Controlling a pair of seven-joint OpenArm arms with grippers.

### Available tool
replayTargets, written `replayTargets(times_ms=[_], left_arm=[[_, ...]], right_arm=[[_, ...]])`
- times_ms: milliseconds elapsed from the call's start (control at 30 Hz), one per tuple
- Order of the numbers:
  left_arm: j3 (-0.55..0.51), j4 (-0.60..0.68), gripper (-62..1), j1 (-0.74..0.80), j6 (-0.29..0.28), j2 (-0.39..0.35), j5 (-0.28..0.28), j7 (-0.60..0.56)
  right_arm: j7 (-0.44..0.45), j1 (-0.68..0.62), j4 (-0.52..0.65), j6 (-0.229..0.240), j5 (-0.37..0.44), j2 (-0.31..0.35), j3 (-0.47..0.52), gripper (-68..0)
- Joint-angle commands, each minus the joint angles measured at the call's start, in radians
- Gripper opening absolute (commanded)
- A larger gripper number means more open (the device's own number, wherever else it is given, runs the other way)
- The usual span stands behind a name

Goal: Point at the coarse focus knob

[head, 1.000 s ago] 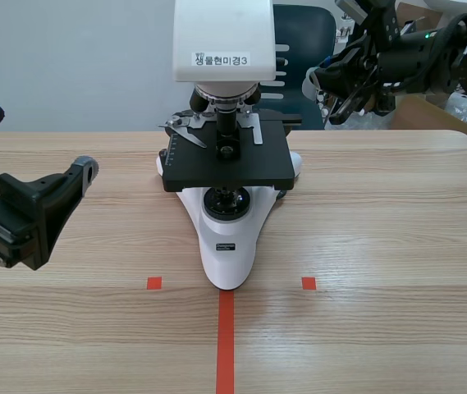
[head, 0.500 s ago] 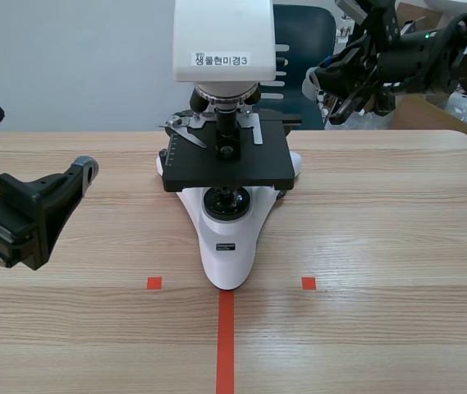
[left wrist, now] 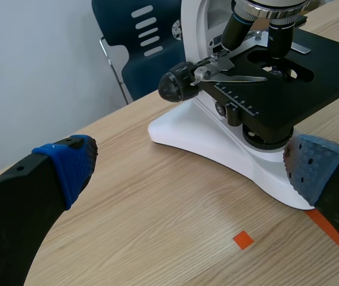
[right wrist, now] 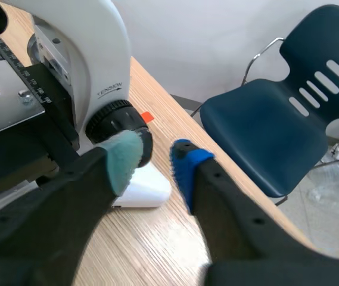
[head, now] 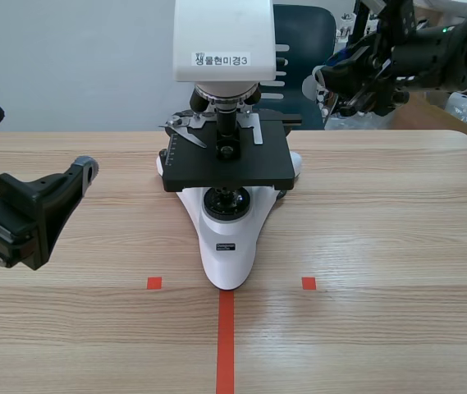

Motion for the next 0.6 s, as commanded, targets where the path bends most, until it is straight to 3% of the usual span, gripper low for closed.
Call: replayTargets(times_ms=[0, 67, 200, 367, 467, 567], left_arm=[[-0.005, 0.003, 1.4, 0.000, 0.005, 0.000, -0.006, -0.013], [-0.005, 0.003, 1.4, 0.000, 0.005, 0.000, -0.006, -0.013], [-0.005, 0.003, 1.4, 0.000, 0.005, 0.000, -0.006, -0.013], [-0.005, 0.003, 1.4, 0.000, 0.005, 0.000, -0.006, -0.013], [-0.005, 0.003, 1.4, 0.000, 0.005, 0.000, -0.006, -0.013], [-0.005, 0.003, 1.4, 0.000, 0.005, 0.000, -0.006, -0.013]], right_arm=[[0.022, 0.031, 0.034, -0.004, 0.039, 0.055, 0.031, -19.7], [0.063, 0.016, 0.062, -0.031, 0.087, 0.105, 0.035, 0.4], [0.193, -0.061, 0.166, -0.129, 0.111, 0.230, 0.064, 0.4], [0.291, -0.252, 0.347, -0.132, 0.224, 0.393, 0.178, 0.4], [0.296, -0.396, 0.422, -0.157, 0.252, 0.438, 0.291, 0.4], [0.296, -0.546, 0.455, -0.174, 0.251, 0.434, 0.418, 0.4]])
